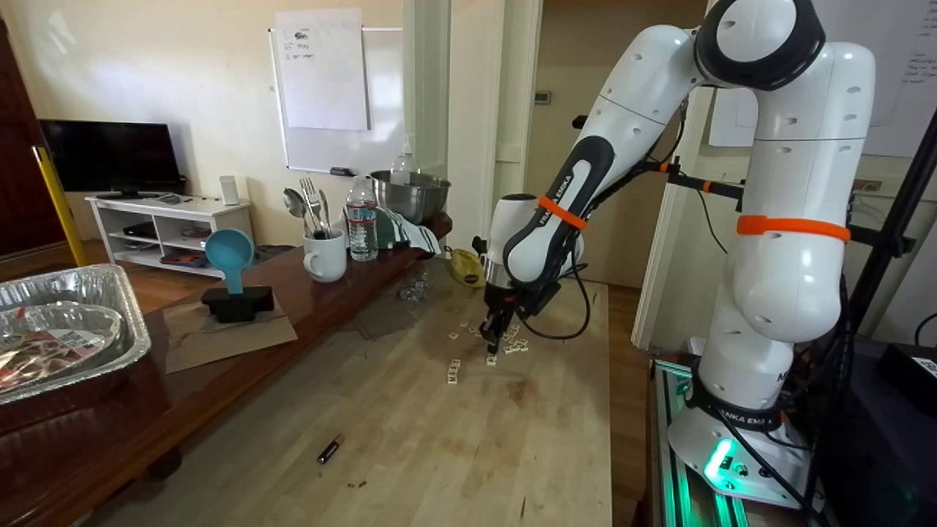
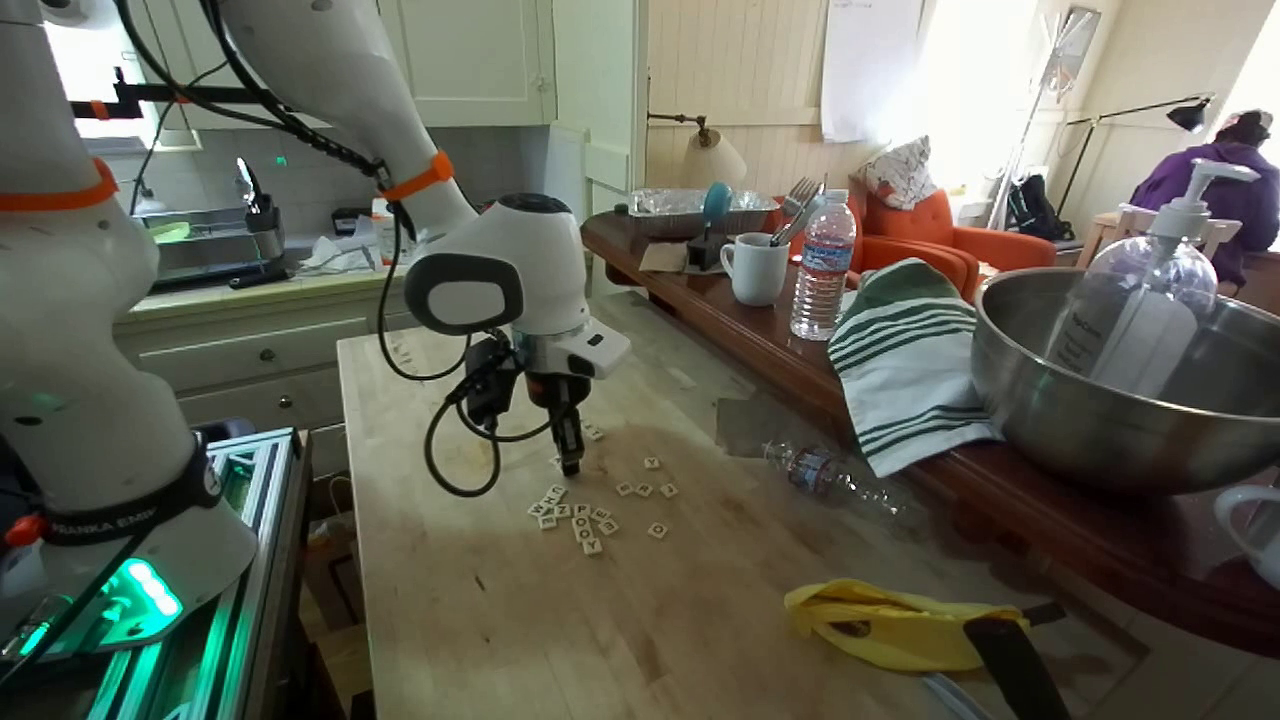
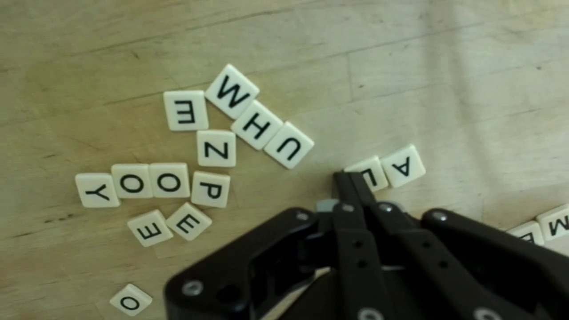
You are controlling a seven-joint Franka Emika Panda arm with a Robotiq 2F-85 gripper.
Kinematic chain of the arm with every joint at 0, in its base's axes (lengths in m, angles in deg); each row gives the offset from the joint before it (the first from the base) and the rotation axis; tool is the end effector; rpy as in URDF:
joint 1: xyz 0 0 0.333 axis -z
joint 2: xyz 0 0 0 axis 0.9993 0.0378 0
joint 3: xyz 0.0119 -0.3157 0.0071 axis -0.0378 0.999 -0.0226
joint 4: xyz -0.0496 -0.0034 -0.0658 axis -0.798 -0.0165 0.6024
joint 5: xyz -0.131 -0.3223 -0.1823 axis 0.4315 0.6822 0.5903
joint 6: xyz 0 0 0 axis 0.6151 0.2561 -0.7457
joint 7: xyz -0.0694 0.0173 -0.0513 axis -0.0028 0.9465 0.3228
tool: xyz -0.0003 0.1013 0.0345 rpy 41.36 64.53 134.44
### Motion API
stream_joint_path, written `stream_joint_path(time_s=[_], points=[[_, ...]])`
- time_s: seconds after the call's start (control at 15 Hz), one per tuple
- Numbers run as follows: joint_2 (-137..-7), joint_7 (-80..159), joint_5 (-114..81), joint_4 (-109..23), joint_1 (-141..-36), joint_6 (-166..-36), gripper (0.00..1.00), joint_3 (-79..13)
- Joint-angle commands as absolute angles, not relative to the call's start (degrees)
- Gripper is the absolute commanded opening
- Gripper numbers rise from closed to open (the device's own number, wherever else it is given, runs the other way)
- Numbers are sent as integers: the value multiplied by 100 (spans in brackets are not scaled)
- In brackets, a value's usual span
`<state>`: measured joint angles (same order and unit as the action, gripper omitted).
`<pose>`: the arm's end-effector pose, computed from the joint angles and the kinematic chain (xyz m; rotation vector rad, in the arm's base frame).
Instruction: Spell the word aloe using the tile letters
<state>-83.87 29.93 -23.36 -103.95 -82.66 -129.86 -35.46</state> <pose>0.4224 -0.0543 0.2167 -3.1212 0.1660 -0.1431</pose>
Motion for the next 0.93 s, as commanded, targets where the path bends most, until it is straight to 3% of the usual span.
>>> stream_joint_path(time_s=[0.0,0.87], points=[[-8733,3131,-2299,-10575,-8325,-12746,0,-3487],[-8778,2843,-1987,-10262,-8177,-12808,0,-3222]])
